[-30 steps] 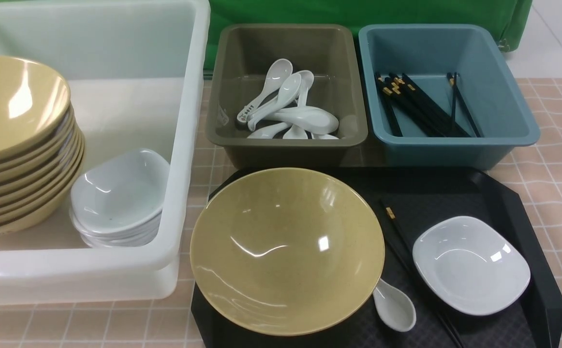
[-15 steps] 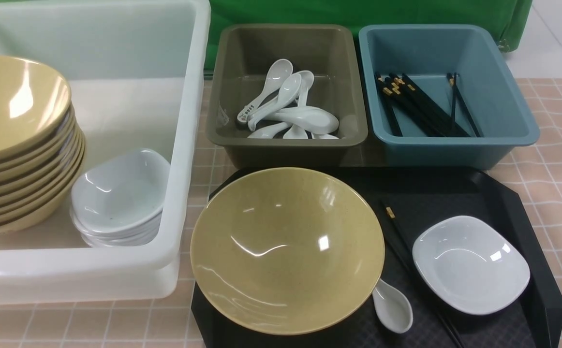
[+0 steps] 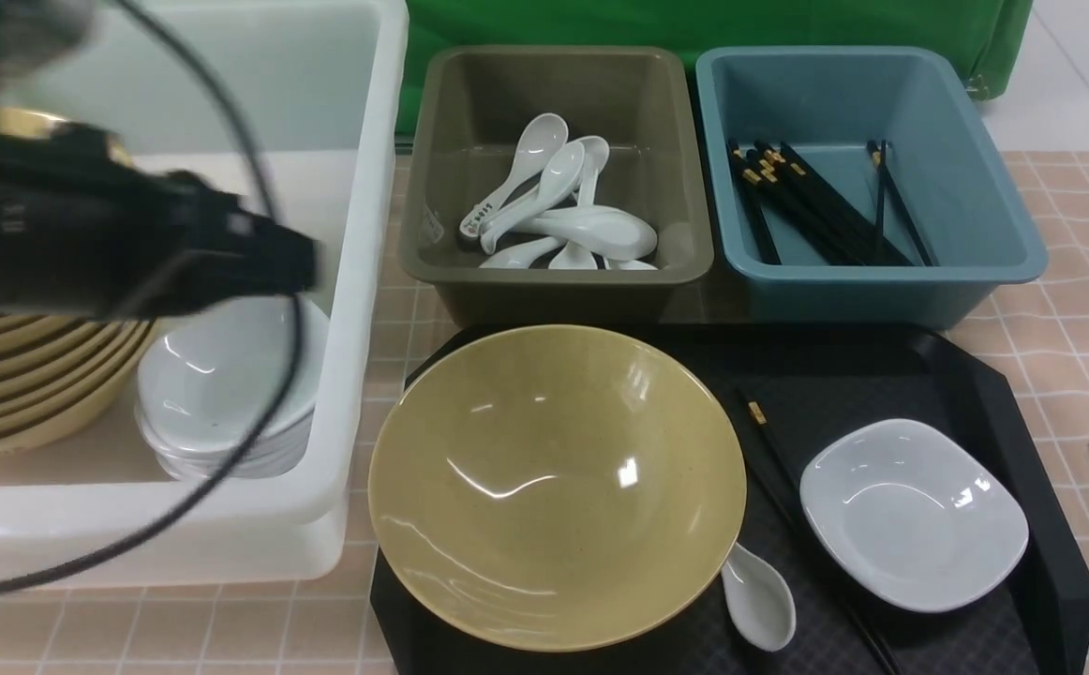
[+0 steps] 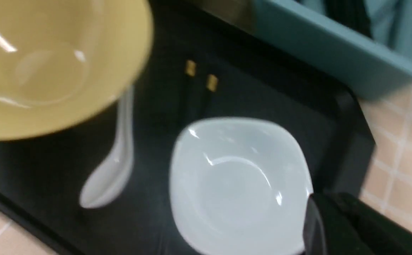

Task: On brown table put chopsticks spoon bowls plates into blue grey white boxes.
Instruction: 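Grasp the large bowl on the tray by its rim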

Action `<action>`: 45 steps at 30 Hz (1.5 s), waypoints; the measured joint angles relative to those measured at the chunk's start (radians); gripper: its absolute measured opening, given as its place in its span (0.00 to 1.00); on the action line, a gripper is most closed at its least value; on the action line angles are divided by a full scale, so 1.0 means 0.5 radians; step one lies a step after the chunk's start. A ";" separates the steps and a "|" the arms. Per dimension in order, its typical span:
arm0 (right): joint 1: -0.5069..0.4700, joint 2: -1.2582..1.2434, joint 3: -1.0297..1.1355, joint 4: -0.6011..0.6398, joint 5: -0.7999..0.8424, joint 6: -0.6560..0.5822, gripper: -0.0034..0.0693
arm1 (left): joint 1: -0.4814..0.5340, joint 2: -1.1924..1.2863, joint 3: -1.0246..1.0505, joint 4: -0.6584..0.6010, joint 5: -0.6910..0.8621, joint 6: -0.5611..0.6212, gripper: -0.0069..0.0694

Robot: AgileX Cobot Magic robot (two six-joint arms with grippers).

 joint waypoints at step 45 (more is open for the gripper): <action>0.186 0.251 0.035 0.051 -0.343 -0.045 0.11 | -1.053 1.466 -1.233 1.739 0.231 -1.133 0.79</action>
